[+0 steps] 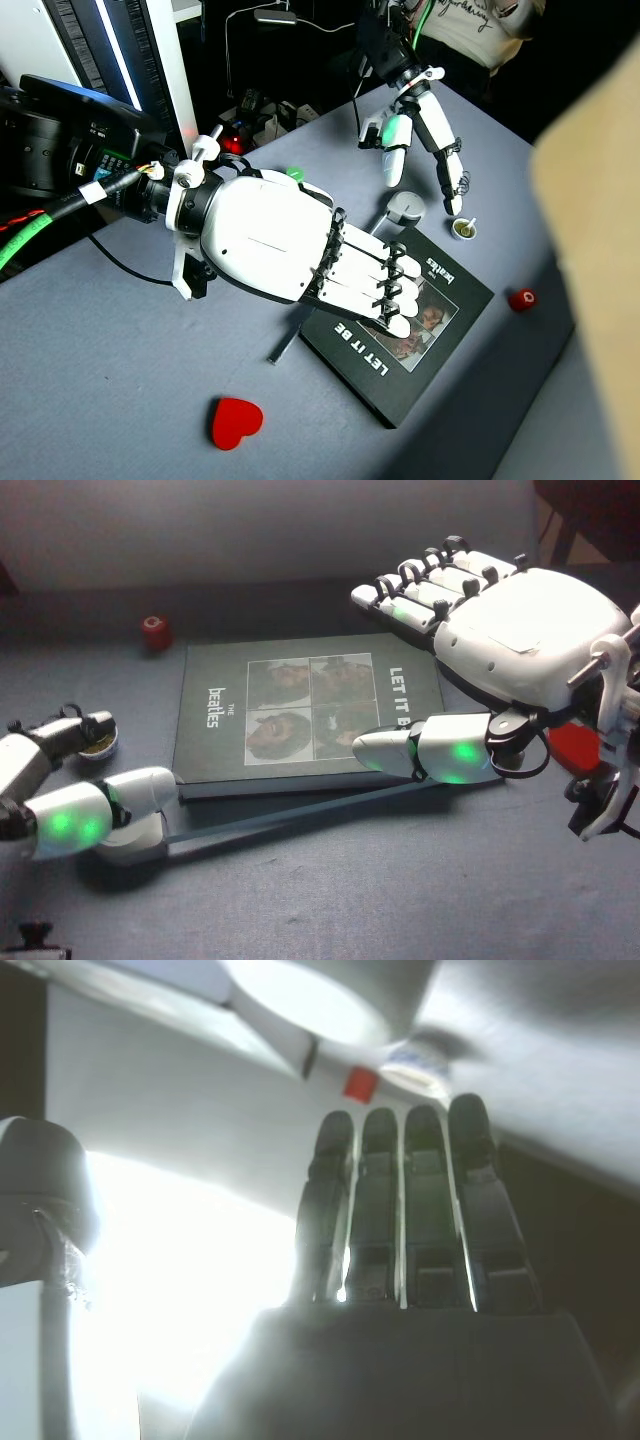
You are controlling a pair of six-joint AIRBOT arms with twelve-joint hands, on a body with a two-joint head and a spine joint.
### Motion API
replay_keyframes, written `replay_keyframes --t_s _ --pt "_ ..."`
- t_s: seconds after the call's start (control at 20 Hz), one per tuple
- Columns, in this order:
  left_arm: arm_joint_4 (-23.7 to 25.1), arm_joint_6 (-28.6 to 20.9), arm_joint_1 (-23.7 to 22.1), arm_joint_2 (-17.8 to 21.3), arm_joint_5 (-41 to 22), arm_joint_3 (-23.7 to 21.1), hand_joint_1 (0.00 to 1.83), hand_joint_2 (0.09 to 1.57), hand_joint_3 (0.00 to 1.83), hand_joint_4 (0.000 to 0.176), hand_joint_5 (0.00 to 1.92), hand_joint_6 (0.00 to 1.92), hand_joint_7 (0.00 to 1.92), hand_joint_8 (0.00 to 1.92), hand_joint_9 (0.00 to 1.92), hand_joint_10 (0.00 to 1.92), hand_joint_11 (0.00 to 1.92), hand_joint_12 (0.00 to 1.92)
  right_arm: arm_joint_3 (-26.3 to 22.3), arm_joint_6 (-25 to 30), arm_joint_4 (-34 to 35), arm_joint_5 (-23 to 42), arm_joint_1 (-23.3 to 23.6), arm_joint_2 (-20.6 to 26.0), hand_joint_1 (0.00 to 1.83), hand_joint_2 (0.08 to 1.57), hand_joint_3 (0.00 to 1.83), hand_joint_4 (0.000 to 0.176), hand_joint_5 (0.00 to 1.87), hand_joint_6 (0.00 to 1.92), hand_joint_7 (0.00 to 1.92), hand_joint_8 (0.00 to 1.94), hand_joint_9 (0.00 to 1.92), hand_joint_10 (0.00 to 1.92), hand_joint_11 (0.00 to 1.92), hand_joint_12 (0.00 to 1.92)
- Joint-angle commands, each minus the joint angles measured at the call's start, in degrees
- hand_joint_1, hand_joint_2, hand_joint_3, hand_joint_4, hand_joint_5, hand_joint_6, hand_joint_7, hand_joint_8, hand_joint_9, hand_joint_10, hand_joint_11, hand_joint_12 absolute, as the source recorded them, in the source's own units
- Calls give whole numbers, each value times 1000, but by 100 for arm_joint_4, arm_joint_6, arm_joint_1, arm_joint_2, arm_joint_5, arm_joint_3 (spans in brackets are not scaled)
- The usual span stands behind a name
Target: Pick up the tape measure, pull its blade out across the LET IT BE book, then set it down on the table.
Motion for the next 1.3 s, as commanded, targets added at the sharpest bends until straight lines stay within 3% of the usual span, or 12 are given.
replay_keyframes --t_s 0.0,0.15,0.25,0.3,0.35,0.4,0.5,0.6,0.7,0.8,0.85,1.25 --pt "184 36 -109 86 -428 47 361 935 1 0 268 2 287 6 257 12 94 590 -18 40 -277 444 42 4 104 1018 0 0 68 3 96 3 52 2 0 345" --pt "83 310 -535 231 -234 66 346 956 2 0 329 6 365 7 369 15 184 600 -18 41 -279 444 42 4 93 1049 7 0 208 27 233 15 153 20 0 570" --pt "-87 734 -1079 256 106 68 329 1024 5 0 754 31 799 30 830 44 541 587 -18 46 -286 448 34 5 186 1114 8 0 513 74 598 61 524 118 107 1106" --pt "-108 885 -1269 252 193 61 383 1054 0 0 976 99 1000 53 1030 111 710 740 -18 48 -287 452 34 6 364 1133 2 0 723 275 788 282 610 822 397 1447" --pt "-178 1242 -1564 250 346 25 468 1066 1 0 832 851 1062 198 1035 421 776 964 -18 49 -291 456 34 6 514 1128 0 0 695 843 752 943 678 1465 640 1781" --pt "-343 1601 -1848 249 480 -37 518 1095 3 28 667 1521 815 906 880 1004 835 1186 -18 50 -296 456 33 6 631 1125 0 0 694 1338 742 1530 857 1830 958 1893" --pt "-641 2188 -2287 220 527 -188 591 1163 5 57 580 1905 592 1726 753 1837 892 1842 -18 53 -307 456 30 5 744 1114 0 0 767 1868 880 1925 1147 1917 1445 1920" --pt "-1069 2890 -2770 132 498 -399 710 1138 0 46 886 1920 838 1913 966 1918 1024 1918 -18 58 -312 460 29 5 760 1144 6 0 925 1919 1143 1940 1500 1921 1804 1921" --pt "-1308 3347 -3068 -4 474 -589 712 1173 7 43 1203 1921 1165 1921 1277 1921 1339 1921 -18 58 -318 462 23 5 694 1296 15 0 1177 1921 1430 1941 1689 1921 1899 1921" --pt "-1429 3599 -3170 -126 279 -770 636 1238 11 26 1160 1921 1199 1921 1316 1921 1430 1921 -18 60 -324 462 22 5 678 1396 12 158 1256 1921 1506 1941 1688 1921 1878 1921" --pt "-1450 3620 -3165 -210 50 -882 612 1250 7 24 1121 1921 1183 1921 1300 1921 1429 1921 -18 62 -326 463 22 5 687 1408 10 172 1237 1921 1509 1941 1685 1921 1865 1921" --pt "-1329 3898 -2999 -523 -593 -1165 643 1284 0 21 1169 1921 1209 1921 1328 1921 1453 1921 -23 101 -365 457 17 6 804 1392 0 176 1297 1921 1479 1941 1696 1921 1883 1921"
